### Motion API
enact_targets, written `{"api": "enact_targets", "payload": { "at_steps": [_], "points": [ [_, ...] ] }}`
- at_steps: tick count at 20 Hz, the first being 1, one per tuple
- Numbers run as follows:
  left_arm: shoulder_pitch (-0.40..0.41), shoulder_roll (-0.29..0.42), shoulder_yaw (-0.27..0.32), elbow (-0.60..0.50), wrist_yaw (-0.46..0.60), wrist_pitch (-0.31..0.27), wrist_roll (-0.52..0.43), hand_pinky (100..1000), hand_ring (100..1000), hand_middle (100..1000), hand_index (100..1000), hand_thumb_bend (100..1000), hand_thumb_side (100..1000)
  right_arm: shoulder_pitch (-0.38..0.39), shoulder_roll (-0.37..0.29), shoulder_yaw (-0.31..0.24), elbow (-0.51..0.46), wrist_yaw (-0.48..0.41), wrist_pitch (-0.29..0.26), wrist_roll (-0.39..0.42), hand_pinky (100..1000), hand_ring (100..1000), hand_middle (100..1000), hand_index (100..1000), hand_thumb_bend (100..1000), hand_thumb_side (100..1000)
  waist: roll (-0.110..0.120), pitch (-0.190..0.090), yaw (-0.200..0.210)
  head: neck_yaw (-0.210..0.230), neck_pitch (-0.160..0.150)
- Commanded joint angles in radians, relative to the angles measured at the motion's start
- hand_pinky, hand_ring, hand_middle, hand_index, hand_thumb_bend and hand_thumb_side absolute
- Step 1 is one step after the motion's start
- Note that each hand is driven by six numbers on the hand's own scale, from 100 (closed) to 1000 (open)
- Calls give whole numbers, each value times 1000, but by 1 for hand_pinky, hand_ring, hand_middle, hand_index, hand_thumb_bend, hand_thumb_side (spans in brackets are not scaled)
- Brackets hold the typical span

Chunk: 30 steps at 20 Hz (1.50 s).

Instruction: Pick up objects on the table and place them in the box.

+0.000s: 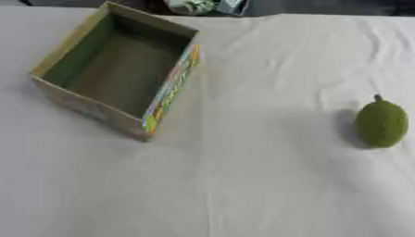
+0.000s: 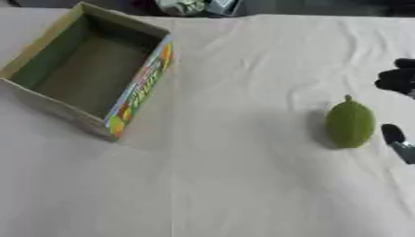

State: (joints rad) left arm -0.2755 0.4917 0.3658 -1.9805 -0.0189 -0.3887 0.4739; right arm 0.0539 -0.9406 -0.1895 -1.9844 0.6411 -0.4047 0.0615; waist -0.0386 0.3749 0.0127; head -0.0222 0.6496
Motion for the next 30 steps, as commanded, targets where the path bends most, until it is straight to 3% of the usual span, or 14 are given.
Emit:
{"api": "enact_targets", "payload": {
  "at_steps": [1, 9, 14, 19, 26, 30],
  "points": [
    [-3, 37, 9, -19, -3, -1, -7, 675, 634, 573, 732, 100, 578, -8, -52, 5, -16, -8, -19, 18, 904, 1000, 891, 954, 100, 240, 2, -22, 0, -1, -1],
    [-5, 36, 3, -19, 3, -2, -17, 675, 634, 573, 732, 100, 578, -50, -109, 79, -16, -61, -80, 24, 917, 1000, 892, 962, 100, 238, 2, -25, 8, -8, 0],
    [-5, 36, 2, -19, 6, -4, -20, 675, 634, 573, 731, 100, 578, -55, -126, 112, -16, -71, -88, 41, 931, 1000, 895, 973, 100, 246, 2, -25, 13, -11, 0],
    [-4, 35, 0, -19, 8, -4, -22, 675, 634, 574, 731, 100, 577, -52, -128, 121, -16, -54, -37, 58, 940, 1000, 894, 985, 100, 246, 3, -26, 16, -11, 0],
    [-2, 32, -1, -19, 11, -4, -29, 676, 635, 574, 731, 100, 577, -53, -123, 118, -16, -53, 107, 73, 938, 1000, 873, 1000, 100, 228, 6, -26, 20, -14, -1],
    [-2, 29, -3, -19, 13, -4, -35, 676, 635, 574, 731, 100, 576, -71, -125, 124, -16, -33, 160, 84, 936, 1000, 851, 1000, 100, 228, 8, -25, 22, -17, 1]
  ]
}}
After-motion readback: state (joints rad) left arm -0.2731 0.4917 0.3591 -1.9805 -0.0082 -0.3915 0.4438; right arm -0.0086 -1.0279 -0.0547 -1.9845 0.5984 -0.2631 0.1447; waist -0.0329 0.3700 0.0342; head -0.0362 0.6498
